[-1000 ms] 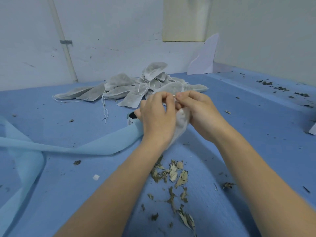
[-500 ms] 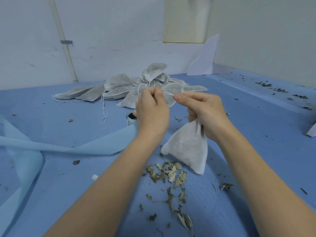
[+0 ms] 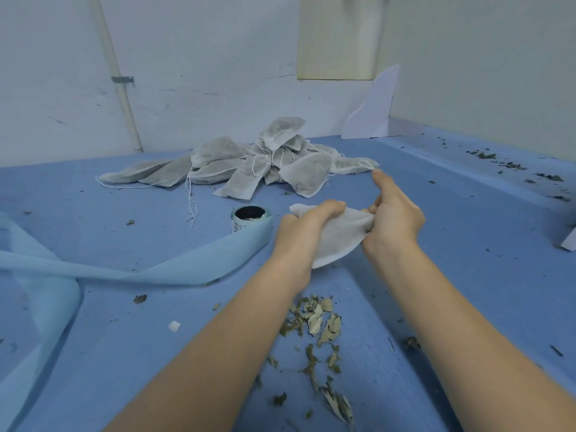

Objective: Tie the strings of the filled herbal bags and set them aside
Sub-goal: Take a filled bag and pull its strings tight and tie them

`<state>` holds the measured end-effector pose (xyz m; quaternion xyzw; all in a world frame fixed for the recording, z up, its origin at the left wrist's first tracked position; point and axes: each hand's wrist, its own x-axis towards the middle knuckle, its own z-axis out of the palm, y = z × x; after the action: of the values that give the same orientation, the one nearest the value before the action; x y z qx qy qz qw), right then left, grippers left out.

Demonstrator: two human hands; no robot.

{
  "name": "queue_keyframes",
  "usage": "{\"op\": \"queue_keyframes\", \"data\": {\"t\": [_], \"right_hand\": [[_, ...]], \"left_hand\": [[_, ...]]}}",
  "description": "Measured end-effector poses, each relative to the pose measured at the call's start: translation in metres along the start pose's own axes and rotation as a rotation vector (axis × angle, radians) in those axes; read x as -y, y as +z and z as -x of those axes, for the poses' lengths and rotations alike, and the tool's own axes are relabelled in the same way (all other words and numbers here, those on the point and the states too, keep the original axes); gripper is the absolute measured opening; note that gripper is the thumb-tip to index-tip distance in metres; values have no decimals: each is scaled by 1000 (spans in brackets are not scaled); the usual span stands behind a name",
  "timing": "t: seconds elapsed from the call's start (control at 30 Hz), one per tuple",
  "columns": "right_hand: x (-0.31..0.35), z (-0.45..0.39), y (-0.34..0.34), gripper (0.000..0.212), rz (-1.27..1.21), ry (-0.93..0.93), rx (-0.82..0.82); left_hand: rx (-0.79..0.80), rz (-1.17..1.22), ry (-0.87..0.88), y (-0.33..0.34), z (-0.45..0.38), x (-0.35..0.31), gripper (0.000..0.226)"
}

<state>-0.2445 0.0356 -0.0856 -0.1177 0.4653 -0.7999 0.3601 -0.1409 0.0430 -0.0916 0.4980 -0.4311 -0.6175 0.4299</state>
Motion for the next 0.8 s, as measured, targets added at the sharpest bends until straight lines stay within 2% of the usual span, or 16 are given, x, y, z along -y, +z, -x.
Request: {"op": "queue_keyframes", "data": {"t": [0.1, 0.2, 0.3, 0.5, 0.63, 0.8], "right_hand": [[0, -5, -1, 46, 114, -23, 67], [-1, -5, -1, 40, 281, -70, 230], [-1, -2, -1, 31, 393, -100, 421], [3, 1, -6, 13, 489, -162, 695], [4, 1, -9, 2, 524, -209, 775], [5, -1, -11, 7, 634, -307, 806]], "left_hand": [[9, 154, -4, -4, -6, 0, 83], [-28, 210, 8, -9, -15, 2, 57], [18, 279, 4, -15, -17, 1, 42], [40, 291, 1, -20, -18, -5, 43], [148, 395, -15, -23, -17, -7, 58], [75, 199, 106, -26, -16, -9, 36]]}}
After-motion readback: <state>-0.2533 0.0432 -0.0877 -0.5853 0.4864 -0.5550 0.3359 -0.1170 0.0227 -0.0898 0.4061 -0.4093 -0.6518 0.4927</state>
